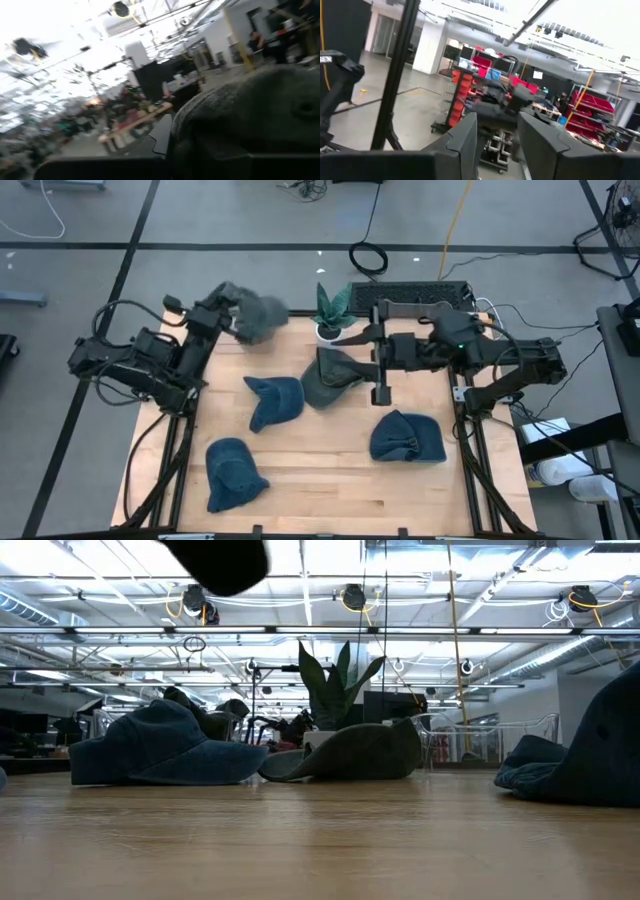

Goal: Pick & Place hat
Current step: Put the right green cap into the left transparent bin

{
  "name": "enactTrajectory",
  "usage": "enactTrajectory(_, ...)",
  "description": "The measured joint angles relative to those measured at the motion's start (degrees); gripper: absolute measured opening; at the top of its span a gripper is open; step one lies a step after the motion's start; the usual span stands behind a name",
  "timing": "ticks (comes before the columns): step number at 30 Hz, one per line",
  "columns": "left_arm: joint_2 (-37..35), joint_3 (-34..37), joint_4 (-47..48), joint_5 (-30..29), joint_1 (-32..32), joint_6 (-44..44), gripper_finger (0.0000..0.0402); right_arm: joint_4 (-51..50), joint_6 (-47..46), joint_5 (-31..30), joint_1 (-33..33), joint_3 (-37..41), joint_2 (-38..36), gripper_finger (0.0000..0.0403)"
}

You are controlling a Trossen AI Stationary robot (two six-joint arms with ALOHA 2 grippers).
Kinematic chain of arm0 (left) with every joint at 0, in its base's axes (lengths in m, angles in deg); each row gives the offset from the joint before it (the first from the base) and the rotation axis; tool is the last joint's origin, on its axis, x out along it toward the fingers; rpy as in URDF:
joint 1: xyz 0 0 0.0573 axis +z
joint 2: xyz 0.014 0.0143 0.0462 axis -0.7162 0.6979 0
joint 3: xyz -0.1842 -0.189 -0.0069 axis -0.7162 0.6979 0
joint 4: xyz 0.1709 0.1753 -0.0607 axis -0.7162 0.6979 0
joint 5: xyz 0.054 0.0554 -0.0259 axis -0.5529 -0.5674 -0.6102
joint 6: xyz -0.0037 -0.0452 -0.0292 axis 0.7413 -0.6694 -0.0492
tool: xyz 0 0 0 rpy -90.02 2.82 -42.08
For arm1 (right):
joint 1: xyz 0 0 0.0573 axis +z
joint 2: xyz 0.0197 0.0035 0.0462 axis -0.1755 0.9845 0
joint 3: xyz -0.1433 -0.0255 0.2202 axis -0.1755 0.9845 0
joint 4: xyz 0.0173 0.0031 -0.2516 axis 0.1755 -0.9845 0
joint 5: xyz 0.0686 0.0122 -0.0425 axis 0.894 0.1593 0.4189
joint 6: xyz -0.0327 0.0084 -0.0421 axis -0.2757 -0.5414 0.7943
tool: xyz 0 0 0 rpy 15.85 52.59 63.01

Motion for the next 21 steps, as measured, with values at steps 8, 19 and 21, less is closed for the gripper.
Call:
enactTrajectory(8, 1.3, 0.0, 6.7, 1.1, 10.7, 1.3, 0.0038, -1.2, -1.3, -0.1, 1.7, 0.0, -0.7, 0.013)
enactTrajectory(19, 2.8, 0.0, 12.3, -5.2, 22.9, -12.3, 0.0038, -5.0, 1.3, -0.2, 1.7, 0.0, -0.7, 0.013)
enactTrajectory(21, 2.8, 0.0, 12.5, -7.2, 24.8, -16.1, 0.0038, -4.9, 2.1, -0.3, 1.7, 0.0, -0.7, 0.013)
